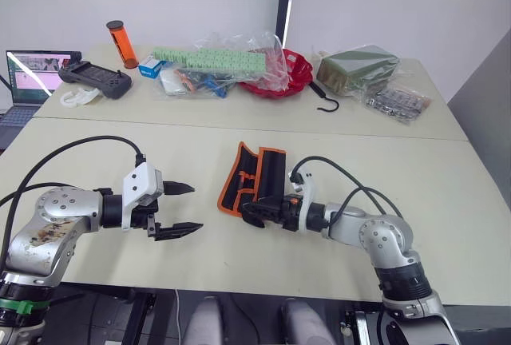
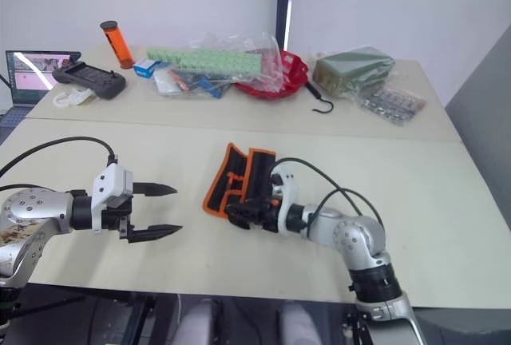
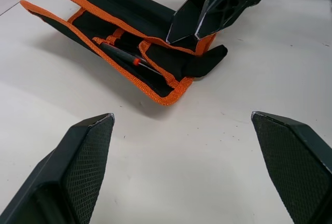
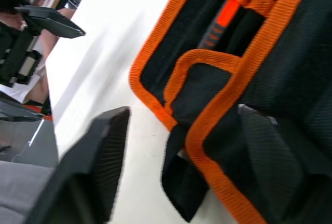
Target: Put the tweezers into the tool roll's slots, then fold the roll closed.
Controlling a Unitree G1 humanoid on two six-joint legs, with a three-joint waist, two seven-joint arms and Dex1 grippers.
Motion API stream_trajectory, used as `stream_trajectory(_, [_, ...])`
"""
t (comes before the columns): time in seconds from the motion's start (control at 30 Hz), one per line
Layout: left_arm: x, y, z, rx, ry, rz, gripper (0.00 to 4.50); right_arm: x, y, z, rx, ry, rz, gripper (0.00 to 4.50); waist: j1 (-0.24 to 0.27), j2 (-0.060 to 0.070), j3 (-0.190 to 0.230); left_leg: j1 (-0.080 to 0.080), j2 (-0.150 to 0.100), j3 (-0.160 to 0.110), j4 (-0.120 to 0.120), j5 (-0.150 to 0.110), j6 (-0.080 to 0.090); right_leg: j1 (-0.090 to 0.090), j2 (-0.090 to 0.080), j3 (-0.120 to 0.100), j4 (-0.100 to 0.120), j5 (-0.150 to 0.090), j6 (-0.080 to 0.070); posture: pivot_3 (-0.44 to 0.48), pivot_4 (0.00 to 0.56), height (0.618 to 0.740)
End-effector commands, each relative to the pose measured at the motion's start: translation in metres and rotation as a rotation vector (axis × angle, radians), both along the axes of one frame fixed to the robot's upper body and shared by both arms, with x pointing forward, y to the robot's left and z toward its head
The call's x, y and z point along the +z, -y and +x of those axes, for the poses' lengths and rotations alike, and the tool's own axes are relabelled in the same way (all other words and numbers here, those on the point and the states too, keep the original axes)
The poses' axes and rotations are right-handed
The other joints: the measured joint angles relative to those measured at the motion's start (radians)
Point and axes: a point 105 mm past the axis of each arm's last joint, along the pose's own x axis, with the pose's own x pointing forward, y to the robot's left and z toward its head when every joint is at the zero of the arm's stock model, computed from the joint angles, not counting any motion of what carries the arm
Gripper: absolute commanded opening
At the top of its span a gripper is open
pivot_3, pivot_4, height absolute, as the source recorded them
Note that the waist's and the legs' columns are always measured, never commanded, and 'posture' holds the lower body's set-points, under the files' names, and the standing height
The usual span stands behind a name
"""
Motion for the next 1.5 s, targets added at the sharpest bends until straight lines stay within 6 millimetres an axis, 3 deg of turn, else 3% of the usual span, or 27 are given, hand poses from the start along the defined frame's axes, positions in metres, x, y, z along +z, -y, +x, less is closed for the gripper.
stream_trajectory(0.03, [0.007, -0.001, 0.002, -0.002, 0.041, 0.009, 4.5, -0.005, 0.013, 0.002, -0.046, -0.023, -0.014, 4.49, 0.0, 0.0, 0.0, 0.0, 0.0, 0.0, 0.0, 0.0, 0.0, 0.0, 0.0, 0.0, 0.0, 0.0, 0.0, 0.0, 0.15, 0.738])
stream_trajectory(0.43, [0.011, -0.001, 0.013, 0.054, 0.051, -0.084, 4.5, 0.001, 0.022, 0.003, -0.066, -0.015, 0.033, 4.49, 0.003, 0.0, 0.0, -0.001, -0.001, 0.0, 0.0, 0.0, 0.0, 0.0, 0.0, 0.0, 0.0, 0.0, 0.0, 0.0, 0.15, 0.738])
stream_trajectory(0.53, [0.011, -0.001, 0.013, 0.052, 0.05, -0.08, 4.5, -0.003, 0.028, 0.007, -0.102, -0.05, 0.031, 3.72, 0.003, 0.0, 0.0, -0.001, 0.0, 0.0, 0.0, 0.0, 0.0, 0.0, 0.0, 0.0, 0.0, 0.0, 0.0, 0.0, 0.15, 0.738])
stream_trajectory(0.67, [0.01, -0.003, 0.014, 0.052, 0.05, -0.062, 4.5, 0.001, 0.029, 0.007, -0.103, -0.036, 0.039, 2.33, 0.003, 0.0, 0.0, -0.001, -0.001, 0.0, 0.0, 0.0, 0.0, -0.001, 0.0, 0.0, 0.0, 0.0, 0.0, 0.0, 0.15, 0.738])
stream_trajectory(0.9, [0.009, -0.005, 0.017, 0.061, 0.043, -0.058, 4.5, 0.007, 0.031, 0.007, -0.056, 0.163, -0.073, 0.03, 0.002, 0.0, 0.0, -0.002, -0.001, 0.0, 0.0, 0.0, 0.0, -0.002, 0.0, 0.0, 0.0, 0.0, 0.0, 0.0, 0.15, 0.738])
stream_trajectory(1.23, [0.006, -0.002, 0.019, 0.094, -0.005, -0.121, 4.5, -0.006, 0.024, -0.003, 0.141, 0.573, -0.339, 0.03, 0.003, 0.0, 0.0, -0.004, -0.001, 0.0, 0.0, 0.0, 0.0, -0.003, 0.0, 0.0, 0.0, 0.0, 0.0, 0.0, 0.15, 0.738])
stream_trajectory(1.5, [-0.006, 0.006, 0.023, 0.156, -0.101, -0.166, 4.5, -0.023, 0.026, -0.002, 0.202, 0.646, -0.438, 0.03, 0.003, 0.0, 0.0, -0.003, -0.001, -0.001, 0.001, 0.0, 0.0, -0.002, 0.0, -0.001, 0.0, 0.0, 0.0, 0.0, 0.15, 0.738])
